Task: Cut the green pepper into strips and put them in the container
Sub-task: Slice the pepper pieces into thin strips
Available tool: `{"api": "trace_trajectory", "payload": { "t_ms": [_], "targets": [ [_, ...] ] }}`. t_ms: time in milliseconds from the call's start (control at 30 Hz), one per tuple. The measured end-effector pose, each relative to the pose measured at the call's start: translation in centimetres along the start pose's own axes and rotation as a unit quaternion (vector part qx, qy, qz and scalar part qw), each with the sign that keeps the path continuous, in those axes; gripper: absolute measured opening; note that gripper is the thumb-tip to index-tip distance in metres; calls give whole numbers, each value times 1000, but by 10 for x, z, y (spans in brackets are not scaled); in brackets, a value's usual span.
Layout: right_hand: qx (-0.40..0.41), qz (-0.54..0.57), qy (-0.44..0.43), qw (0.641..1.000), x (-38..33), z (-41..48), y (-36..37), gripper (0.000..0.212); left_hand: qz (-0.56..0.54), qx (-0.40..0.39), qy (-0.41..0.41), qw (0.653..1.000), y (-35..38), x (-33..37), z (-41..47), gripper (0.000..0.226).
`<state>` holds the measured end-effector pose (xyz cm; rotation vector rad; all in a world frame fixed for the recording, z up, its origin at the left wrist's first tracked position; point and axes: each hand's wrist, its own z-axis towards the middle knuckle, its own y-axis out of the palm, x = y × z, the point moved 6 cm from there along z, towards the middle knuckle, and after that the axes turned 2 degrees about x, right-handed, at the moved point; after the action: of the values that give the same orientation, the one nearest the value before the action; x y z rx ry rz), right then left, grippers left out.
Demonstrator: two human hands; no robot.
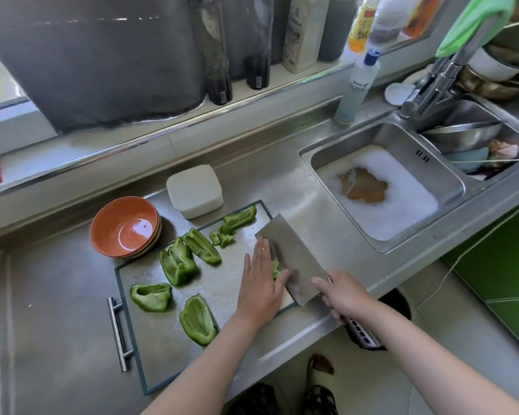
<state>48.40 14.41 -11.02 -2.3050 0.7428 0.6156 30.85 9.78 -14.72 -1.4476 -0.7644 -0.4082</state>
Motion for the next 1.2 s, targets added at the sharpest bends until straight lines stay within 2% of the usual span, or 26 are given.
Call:
{"api": "trace_trajectory", "payload": {
  "t_ms": [67, 167, 267, 433, 667, 833, 967, 1033, 1200],
  "targets": [
    [24, 26, 3, 999, 5, 1, -2, 29, -97, 49, -32, 994, -13, -4, 1, 66],
    [52, 67, 26, 996, 13, -2, 7, 26, -128, 86, -54, 987, -32, -20, 1, 57],
    [66, 89, 42, 993, 16, -5, 23, 26, -83, 82, -49, 992, -42, -32, 0, 56],
    [76, 101, 42, 991, 9, -1, 47, 26, 60, 9, 2, 998, -27, -36, 2, 77],
    [54, 140, 81, 985, 2, -5, 85, 35, 118, -6, -18, 993, -12, -35, 8, 84],
    [-2, 191, 70, 979, 1, -8, 108, 35, 74, -16, 6, 997, -11, -29, 7, 83],
    [-47, 229, 39, 971, 0, -16, 94, 38, 24, -18, 14, 999, -5, -7, 6, 79],
    [-37, 247, 43, 967, 6, -23, 73, 37, 33, -29, 30, 999, 0, 12, 12, 76],
    [17, 298, 26, 954, 41, -41, -3, 33, 31, -38, 136, 990, 21, 98, 34, 71]
  ]
}}
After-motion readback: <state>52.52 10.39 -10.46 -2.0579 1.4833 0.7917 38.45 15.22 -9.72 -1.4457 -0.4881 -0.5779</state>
